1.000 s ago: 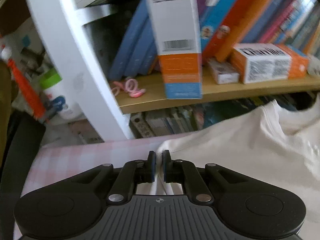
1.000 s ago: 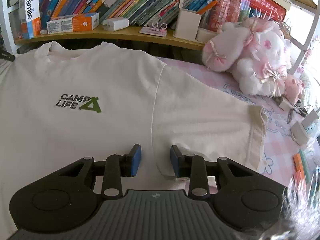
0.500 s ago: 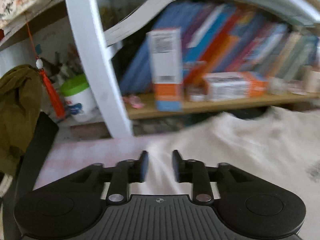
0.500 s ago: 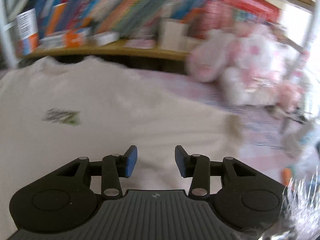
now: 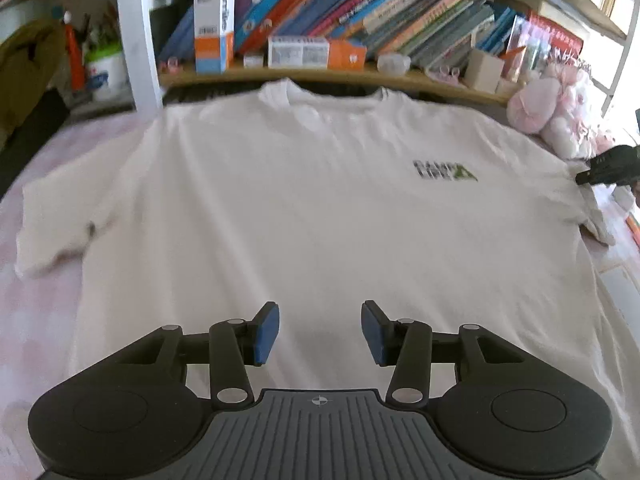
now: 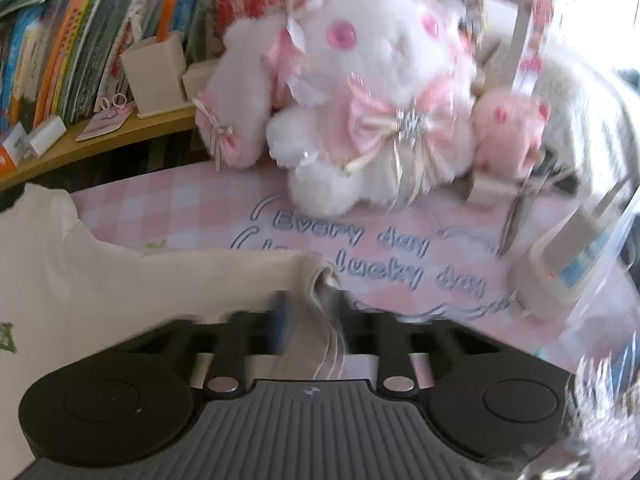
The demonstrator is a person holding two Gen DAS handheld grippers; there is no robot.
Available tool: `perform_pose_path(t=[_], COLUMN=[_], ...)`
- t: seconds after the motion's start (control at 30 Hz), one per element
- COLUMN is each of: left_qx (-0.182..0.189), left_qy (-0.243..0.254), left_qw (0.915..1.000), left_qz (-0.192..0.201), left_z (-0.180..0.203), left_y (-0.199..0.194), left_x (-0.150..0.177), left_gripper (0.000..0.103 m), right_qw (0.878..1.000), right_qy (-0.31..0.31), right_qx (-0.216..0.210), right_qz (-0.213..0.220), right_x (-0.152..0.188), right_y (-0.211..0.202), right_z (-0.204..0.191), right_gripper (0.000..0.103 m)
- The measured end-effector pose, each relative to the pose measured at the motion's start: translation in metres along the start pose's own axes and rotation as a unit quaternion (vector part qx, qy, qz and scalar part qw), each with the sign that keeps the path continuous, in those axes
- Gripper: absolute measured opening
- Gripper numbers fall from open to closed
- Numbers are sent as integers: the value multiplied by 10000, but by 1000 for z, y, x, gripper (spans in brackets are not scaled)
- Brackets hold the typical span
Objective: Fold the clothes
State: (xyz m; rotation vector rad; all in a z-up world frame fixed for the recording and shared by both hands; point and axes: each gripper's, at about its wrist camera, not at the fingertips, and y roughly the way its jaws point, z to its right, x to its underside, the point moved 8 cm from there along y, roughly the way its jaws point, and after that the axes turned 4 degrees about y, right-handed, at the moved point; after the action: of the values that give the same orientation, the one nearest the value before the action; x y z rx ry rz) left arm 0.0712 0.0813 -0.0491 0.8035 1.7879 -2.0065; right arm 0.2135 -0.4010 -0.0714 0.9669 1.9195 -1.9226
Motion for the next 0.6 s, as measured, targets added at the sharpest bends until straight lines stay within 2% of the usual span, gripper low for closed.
perform_pose_path(t=[0.03, 0.1, 0.2, 0.23, 0.27, 0.33, 0.4, 0.43, 0.53, 0.6], left_qx=[-42, -120, -168, -194, -213, -239, -267, -282, -297, -290], left_qy=[1, -18, -61, -49, -28, 38, 109, 145, 208, 228], left_qw=[10000, 9999, 9998, 9997, 9997, 9996, 9995, 9994, 9992, 9992], left_qz=[-30, -54, -118, -140, -137, -149, -153, -154, -143, -126], left_z=[2, 4, 6, 7, 9, 12, 14, 16, 17, 18], left_y=[0, -1, -1, 0, 0, 0, 0, 0, 0, -2], left_x=[2, 4, 8, 9, 10, 10, 11, 11, 12, 13], left_gripper=[46, 46, 46, 46, 47, 49, 50, 50, 51, 52], right_qw=[10000, 9986, 9849, 9750, 9597, 9222, 8862, 8736, 8615, 8569], right_qy=[36, 51, -584, -890, -1328, -2275, -3005, -3324, -3961, -4053], right_qx=[13, -137, -1094, -1566, -2149, -3017, -3511, -3549, -3174, -3170], right_qz=[73, 503, 1205, 1299, 1227, 826, 319, 181, -127, -309], right_x=[-2, -10, -7, 1, 19, 67, 117, 139, 193, 214], right_y=[-4, -27, -92, -114, -137, -164, -172, -169, -148, -144], right_z=[-1, -15, -76, -103, -136, -191, -230, -243, -264, -269], right_gripper=[7, 6, 6, 6, 6, 6, 6, 7, 9, 16])
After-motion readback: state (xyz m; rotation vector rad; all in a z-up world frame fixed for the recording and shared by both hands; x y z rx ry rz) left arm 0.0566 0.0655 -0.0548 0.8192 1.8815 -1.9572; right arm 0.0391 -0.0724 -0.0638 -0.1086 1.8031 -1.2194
